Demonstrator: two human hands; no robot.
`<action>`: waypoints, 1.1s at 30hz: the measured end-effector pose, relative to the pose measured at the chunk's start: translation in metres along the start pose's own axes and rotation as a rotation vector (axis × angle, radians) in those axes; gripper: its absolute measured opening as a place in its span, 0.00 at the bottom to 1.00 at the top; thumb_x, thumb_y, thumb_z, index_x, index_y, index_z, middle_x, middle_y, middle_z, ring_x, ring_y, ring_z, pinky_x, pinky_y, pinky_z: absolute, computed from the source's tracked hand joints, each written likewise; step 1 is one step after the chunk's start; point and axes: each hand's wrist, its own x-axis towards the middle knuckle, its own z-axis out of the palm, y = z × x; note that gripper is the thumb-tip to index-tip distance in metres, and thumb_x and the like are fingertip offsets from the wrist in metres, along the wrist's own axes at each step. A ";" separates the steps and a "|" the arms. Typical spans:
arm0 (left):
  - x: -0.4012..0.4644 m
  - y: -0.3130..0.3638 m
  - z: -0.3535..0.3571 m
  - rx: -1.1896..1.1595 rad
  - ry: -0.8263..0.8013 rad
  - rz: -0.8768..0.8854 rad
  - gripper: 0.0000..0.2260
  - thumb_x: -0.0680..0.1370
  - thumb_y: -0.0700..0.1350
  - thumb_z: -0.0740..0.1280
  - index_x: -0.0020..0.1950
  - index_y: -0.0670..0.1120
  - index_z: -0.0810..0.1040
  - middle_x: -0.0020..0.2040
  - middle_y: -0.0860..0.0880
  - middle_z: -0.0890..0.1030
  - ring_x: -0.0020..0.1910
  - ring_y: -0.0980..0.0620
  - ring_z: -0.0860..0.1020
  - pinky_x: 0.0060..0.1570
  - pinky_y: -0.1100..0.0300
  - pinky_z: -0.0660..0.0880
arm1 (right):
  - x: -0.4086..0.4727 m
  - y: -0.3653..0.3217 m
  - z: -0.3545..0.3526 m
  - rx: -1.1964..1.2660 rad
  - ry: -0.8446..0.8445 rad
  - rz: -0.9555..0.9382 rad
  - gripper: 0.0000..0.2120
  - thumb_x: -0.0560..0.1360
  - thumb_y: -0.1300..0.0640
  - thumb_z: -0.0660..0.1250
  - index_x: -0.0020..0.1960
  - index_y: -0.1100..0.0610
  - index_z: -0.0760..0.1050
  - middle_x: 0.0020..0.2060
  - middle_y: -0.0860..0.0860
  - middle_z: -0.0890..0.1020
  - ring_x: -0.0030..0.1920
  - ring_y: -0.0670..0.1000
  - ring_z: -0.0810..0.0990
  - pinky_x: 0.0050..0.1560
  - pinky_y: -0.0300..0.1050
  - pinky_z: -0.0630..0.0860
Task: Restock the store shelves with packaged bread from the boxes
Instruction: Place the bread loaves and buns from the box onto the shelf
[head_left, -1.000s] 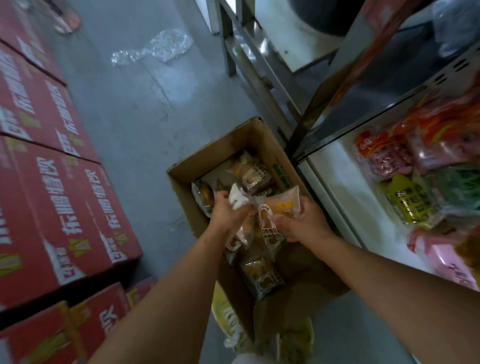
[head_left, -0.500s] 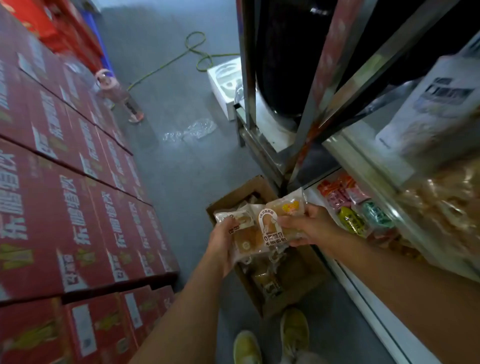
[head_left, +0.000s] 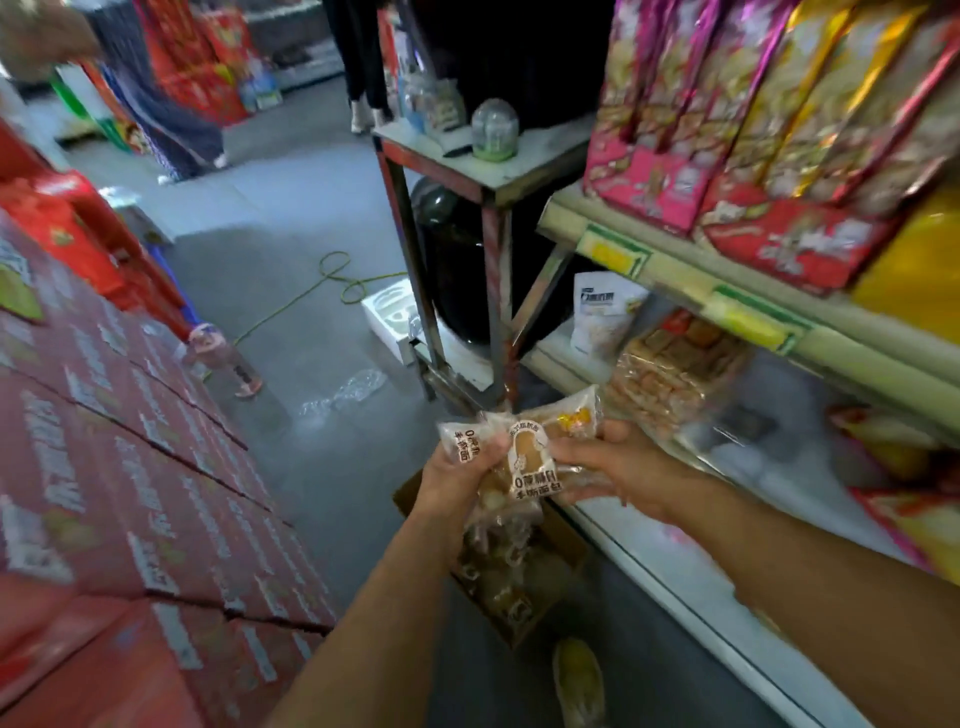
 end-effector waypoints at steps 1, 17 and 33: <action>-0.013 0.008 0.007 0.005 -0.011 0.020 0.29 0.64 0.48 0.80 0.62 0.41 0.78 0.52 0.40 0.85 0.51 0.39 0.84 0.53 0.37 0.79 | -0.018 -0.005 -0.001 0.008 0.017 -0.013 0.16 0.72 0.60 0.74 0.58 0.59 0.78 0.51 0.56 0.85 0.49 0.56 0.85 0.42 0.49 0.82; -0.182 0.089 0.201 0.189 -0.365 0.148 0.43 0.57 0.56 0.83 0.66 0.41 0.74 0.50 0.41 0.86 0.50 0.41 0.85 0.48 0.38 0.81 | -0.283 -0.085 -0.116 -0.040 0.470 -0.296 0.11 0.68 0.63 0.76 0.49 0.58 0.81 0.44 0.52 0.86 0.47 0.52 0.83 0.49 0.45 0.78; -0.340 0.077 0.461 0.163 -0.611 0.258 0.25 0.72 0.48 0.76 0.64 0.44 0.70 0.51 0.44 0.83 0.42 0.46 0.85 0.40 0.45 0.83 | -0.528 -0.099 -0.291 -0.088 0.775 -0.516 0.06 0.65 0.58 0.78 0.35 0.48 0.83 0.41 0.51 0.86 0.42 0.49 0.80 0.41 0.44 0.67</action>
